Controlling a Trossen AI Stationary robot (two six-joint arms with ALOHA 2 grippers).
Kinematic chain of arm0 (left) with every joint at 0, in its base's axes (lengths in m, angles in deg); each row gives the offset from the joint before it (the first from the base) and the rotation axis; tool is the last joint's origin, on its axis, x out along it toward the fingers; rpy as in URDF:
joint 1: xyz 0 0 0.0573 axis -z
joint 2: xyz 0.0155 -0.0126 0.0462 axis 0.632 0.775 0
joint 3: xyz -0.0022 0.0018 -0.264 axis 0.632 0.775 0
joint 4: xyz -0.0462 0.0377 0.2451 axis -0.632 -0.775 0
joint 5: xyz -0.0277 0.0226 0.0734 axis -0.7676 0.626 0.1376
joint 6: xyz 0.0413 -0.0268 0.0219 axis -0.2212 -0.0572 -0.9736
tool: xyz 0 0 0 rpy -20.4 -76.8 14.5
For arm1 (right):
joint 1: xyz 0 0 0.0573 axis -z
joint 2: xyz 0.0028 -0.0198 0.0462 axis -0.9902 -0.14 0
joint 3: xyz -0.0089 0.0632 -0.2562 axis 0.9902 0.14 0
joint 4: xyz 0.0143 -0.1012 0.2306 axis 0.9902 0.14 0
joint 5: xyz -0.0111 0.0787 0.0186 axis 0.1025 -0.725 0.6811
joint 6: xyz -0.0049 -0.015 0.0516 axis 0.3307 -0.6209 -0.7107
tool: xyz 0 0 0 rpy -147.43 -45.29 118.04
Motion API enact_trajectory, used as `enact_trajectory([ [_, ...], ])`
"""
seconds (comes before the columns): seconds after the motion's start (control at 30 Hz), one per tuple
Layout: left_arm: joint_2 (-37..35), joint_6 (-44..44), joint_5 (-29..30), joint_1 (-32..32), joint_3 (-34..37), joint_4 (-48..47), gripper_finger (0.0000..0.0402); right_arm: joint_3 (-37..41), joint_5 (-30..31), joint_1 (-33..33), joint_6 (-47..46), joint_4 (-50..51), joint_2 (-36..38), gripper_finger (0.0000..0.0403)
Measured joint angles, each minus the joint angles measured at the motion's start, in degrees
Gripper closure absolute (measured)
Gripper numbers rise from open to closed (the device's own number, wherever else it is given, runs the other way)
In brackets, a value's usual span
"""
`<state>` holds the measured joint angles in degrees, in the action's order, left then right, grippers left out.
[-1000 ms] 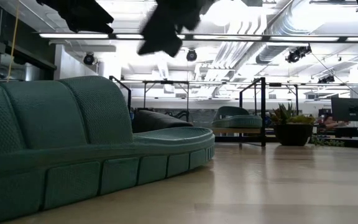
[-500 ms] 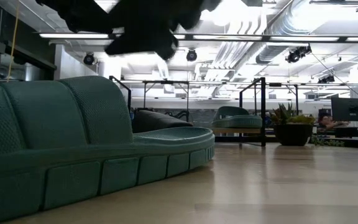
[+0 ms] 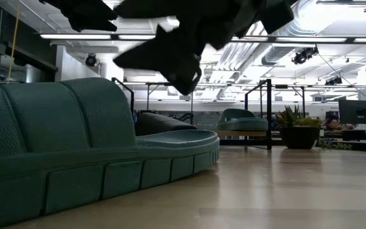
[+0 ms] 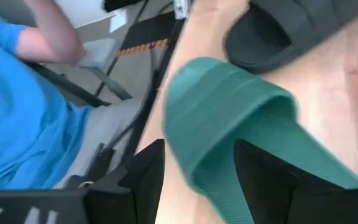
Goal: Pick and place slides into the shelf
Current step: Put the blue slipper on the shelf
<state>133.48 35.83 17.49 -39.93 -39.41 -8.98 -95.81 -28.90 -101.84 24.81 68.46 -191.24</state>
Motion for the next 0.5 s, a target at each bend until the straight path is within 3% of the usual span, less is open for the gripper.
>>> enact_trajectory([
  [0.5, 0.0, 0.0, 0.0, 0.0, 0.0, 0.0, 0.0128, 0.0, 0.4, -0.6, -2.3, -2.0, -4.5, 0.0219],
])
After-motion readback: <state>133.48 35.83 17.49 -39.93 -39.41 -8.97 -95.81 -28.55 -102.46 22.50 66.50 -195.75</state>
